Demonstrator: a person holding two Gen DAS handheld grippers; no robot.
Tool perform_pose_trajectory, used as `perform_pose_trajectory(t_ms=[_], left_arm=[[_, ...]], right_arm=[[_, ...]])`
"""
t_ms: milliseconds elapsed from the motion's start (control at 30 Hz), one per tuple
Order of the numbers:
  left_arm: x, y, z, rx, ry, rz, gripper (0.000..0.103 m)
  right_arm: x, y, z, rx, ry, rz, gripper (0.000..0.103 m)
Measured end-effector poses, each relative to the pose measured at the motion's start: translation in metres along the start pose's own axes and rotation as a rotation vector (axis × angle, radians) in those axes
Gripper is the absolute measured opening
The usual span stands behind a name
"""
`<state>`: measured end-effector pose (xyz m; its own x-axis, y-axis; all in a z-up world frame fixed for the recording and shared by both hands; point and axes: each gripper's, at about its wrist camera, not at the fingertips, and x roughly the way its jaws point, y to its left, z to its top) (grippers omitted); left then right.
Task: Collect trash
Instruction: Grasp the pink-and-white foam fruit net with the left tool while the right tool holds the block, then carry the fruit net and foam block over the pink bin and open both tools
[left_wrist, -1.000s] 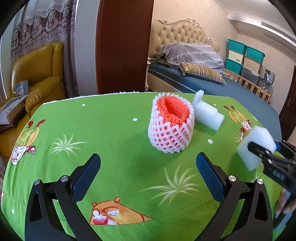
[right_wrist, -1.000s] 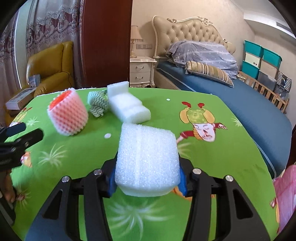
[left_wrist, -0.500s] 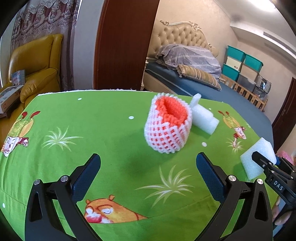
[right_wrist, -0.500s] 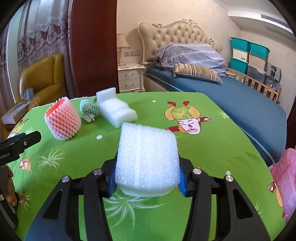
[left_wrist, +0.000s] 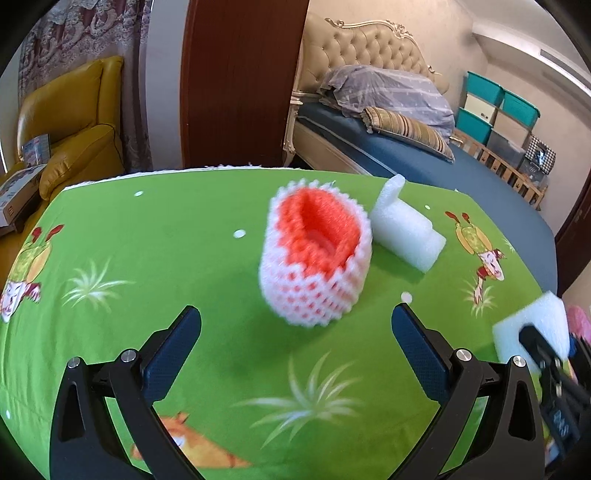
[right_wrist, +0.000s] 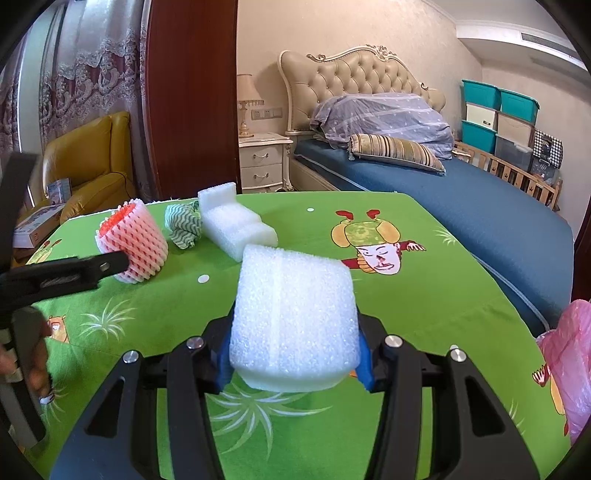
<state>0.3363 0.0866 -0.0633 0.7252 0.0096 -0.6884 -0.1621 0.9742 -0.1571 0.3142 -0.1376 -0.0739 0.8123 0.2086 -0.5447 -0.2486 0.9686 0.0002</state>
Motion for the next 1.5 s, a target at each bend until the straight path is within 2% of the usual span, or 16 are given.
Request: perform_pose_trajectory(t_ms=[267, 367, 433, 467, 567, 867, 1100, 1233, 1367, 1500], left_arm=[[0.029, -0.023, 0.021, 0.03, -0.02, 0.057, 0.096], [0.033, -0.026, 0.02, 0.045, -0.021, 0.044, 0.08], [0.034, -0.025, 0.019, 0.045, -0.005, 0.04, 0.06], [0.032, -0.024, 0.018, 0.053, -0.01, 0.047, 0.053], [0.016, -0.022, 0.012, 0.07, -0.032, 0.029, 0.048], [-0.05, -0.023, -0.033, 0.114, -0.113, -0.001, 0.048], [-0.087, -0.023, -0.057, 0.137, -0.25, 0.004, 0.048], [-0.093, -0.019, -0.059, 0.111, -0.257, -0.011, 0.048], [-0.109, -0.019, -0.068, 0.127, -0.289, 0.003, 0.048], [-0.122, -0.02, -0.078, 0.137, -0.303, 0.012, 0.048]], right_arm=[[0.004, 0.001, 0.0, 0.001, 0.005, 0.014, 0.049], [0.004, 0.0, 0.0, 0.003, 0.004, 0.02, 0.05], [0.003, -0.001, 0.0, 0.006, 0.001, 0.023, 0.05], [0.003, -0.002, 0.0, 0.008, -0.001, 0.024, 0.05], [0.003, -0.004, 0.0, 0.012, -0.002, 0.027, 0.05], [0.0, -0.004, -0.001, 0.018, -0.014, 0.024, 0.049], [-0.003, -0.002, -0.003, 0.005, -0.025, 0.018, 0.049], [-0.007, -0.002, -0.003, 0.004, -0.039, 0.033, 0.049], [-0.023, -0.006, -0.012, 0.049, -0.05, 0.076, 0.05], [-0.046, -0.004, -0.021, 0.023, -0.072, 0.1, 0.049]])
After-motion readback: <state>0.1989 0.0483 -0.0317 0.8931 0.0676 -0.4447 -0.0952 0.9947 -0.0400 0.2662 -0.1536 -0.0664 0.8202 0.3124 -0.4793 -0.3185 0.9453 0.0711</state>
